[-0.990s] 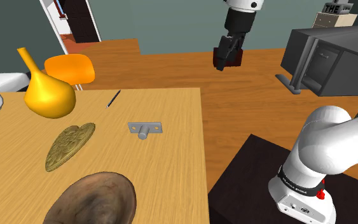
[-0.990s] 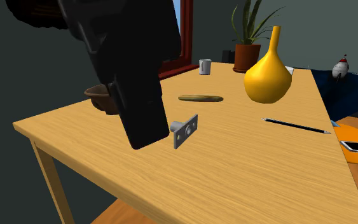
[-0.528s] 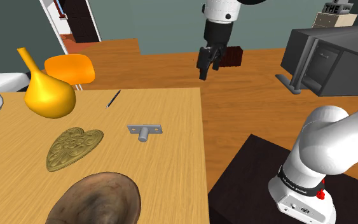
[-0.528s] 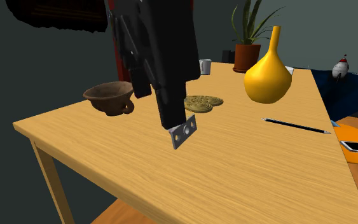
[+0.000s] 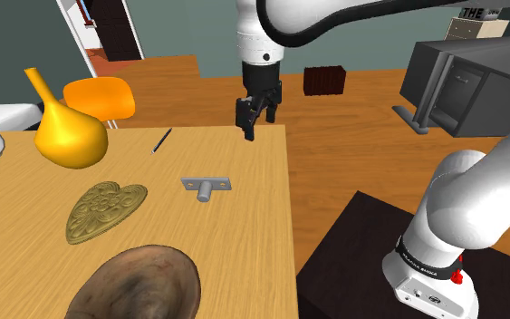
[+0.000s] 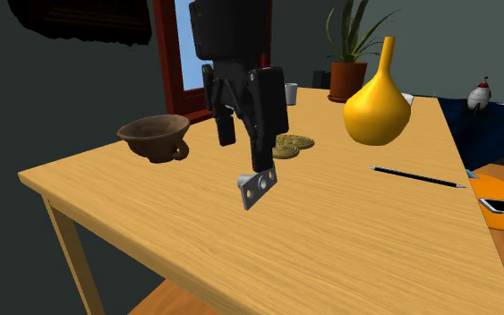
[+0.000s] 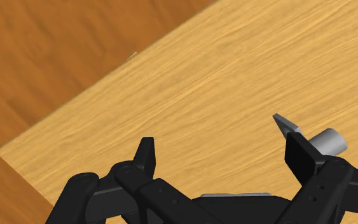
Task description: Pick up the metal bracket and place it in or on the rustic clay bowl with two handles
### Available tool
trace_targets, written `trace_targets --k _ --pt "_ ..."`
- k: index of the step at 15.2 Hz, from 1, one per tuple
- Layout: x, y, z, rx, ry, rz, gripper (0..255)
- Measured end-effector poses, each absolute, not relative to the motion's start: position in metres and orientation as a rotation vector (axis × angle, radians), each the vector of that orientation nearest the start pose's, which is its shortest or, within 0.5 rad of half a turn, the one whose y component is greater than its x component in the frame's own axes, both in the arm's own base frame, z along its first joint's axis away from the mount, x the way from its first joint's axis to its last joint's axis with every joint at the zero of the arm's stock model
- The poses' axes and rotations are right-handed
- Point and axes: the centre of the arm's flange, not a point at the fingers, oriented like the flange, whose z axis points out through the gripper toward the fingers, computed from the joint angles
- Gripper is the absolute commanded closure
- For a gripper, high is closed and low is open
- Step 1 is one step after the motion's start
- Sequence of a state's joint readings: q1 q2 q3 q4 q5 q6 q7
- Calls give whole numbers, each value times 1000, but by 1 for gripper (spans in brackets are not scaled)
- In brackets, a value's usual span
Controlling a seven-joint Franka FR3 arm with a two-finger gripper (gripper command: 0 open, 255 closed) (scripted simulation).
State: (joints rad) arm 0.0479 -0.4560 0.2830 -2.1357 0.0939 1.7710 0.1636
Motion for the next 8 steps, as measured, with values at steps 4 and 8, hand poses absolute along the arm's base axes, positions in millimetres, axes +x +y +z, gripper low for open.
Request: trace_targets --k 4,8 --pt "424 209 567 -3156 -222 -75 0" --pt "449 251 544 -3166 -242 -23 0"
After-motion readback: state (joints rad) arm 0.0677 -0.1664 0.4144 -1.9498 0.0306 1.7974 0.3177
